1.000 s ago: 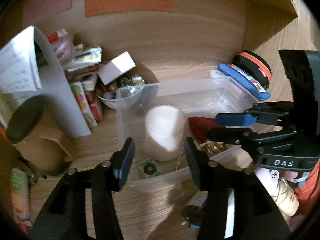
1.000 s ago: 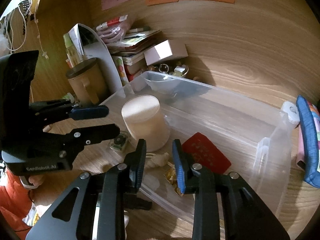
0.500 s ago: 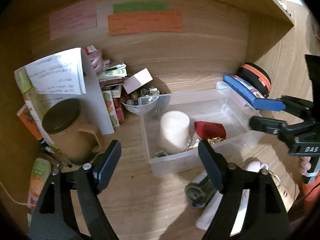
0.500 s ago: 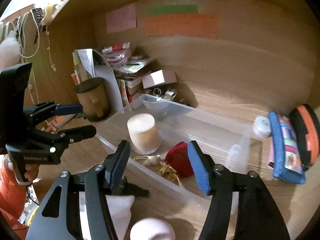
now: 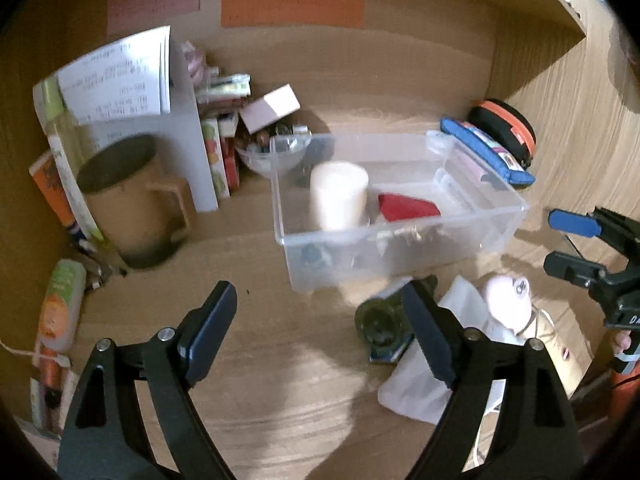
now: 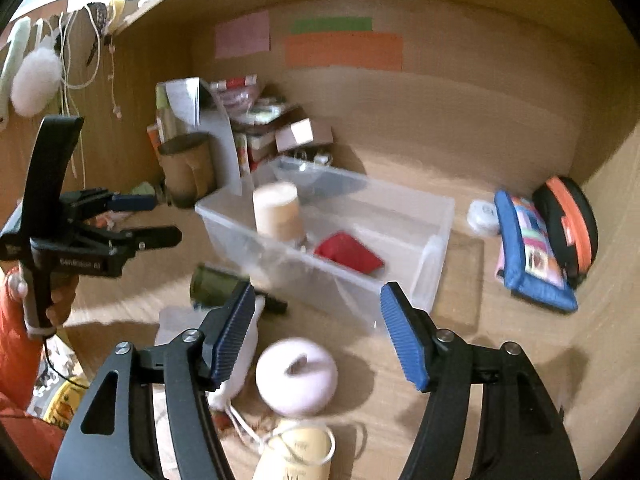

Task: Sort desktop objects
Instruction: 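Withdraw both tools from the box toward the green bottle and pink dome, then grasp the dark green bottle with the left tool while the right tool grasps the pink dome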

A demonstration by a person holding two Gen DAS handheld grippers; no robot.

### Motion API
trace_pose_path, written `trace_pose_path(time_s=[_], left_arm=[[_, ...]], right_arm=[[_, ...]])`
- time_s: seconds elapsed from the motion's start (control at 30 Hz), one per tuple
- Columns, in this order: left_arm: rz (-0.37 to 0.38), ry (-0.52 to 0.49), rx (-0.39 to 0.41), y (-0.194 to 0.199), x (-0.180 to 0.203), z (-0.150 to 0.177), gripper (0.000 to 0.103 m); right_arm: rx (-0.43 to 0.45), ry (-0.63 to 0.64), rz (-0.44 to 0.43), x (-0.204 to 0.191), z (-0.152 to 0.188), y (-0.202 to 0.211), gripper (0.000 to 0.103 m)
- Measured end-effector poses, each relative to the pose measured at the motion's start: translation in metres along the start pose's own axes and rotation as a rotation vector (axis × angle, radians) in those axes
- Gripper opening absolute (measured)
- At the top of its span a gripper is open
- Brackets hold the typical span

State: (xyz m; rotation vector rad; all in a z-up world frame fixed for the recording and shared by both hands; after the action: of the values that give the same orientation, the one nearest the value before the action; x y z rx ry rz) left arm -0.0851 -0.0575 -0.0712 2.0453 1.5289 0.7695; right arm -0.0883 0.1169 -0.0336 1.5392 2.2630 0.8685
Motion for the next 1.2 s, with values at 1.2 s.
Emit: trace_pose_path(time_s=[1.2], left_arm=[[0.208, 0.015, -0.205, -0.080, 0.024, 0.006, 0.063]], right_arm=[[-0.222, 0.077, -0.104, -0.017, 0.060, -0.051, 0.062]])
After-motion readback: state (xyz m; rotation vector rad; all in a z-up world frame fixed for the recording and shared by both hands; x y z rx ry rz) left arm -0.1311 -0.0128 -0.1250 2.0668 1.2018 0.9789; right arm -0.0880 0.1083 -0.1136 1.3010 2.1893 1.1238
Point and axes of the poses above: each gripper's, at about its wrist camera, not at the fingertips, and y roughly against the way its jaws point, x to its right, z to its underside, the point moved 4 cm from there along -y, roughly the way its jaws point, and after that the axes turned 9 degrees about z, right-handed, at the moved point
